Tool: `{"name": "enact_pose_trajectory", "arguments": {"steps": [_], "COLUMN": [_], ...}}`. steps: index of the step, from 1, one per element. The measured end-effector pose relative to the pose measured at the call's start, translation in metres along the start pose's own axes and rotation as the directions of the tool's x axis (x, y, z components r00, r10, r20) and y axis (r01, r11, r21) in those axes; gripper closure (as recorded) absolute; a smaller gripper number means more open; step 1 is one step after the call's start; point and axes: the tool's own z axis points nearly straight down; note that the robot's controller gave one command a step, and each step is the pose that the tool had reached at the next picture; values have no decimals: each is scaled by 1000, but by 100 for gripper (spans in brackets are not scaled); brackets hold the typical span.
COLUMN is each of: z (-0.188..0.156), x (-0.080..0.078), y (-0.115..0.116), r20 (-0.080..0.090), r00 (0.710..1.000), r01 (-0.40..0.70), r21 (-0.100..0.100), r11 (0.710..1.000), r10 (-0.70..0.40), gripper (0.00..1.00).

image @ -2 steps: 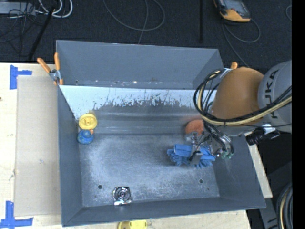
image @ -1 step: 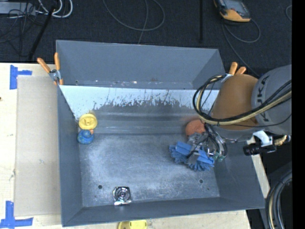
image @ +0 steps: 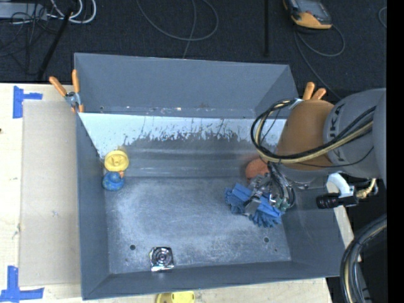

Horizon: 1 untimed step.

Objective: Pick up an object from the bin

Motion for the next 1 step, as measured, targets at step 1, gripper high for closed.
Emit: {"name": "enact_pose_trajectory", "arguments": {"steps": [1], "z": [2], "x": [-9], "y": [-17], "r20": [4], "r00": [1000], "r01": [15], "r21": [-6], "r11": [1000], "r10": [-15], "gripper": [0]}}
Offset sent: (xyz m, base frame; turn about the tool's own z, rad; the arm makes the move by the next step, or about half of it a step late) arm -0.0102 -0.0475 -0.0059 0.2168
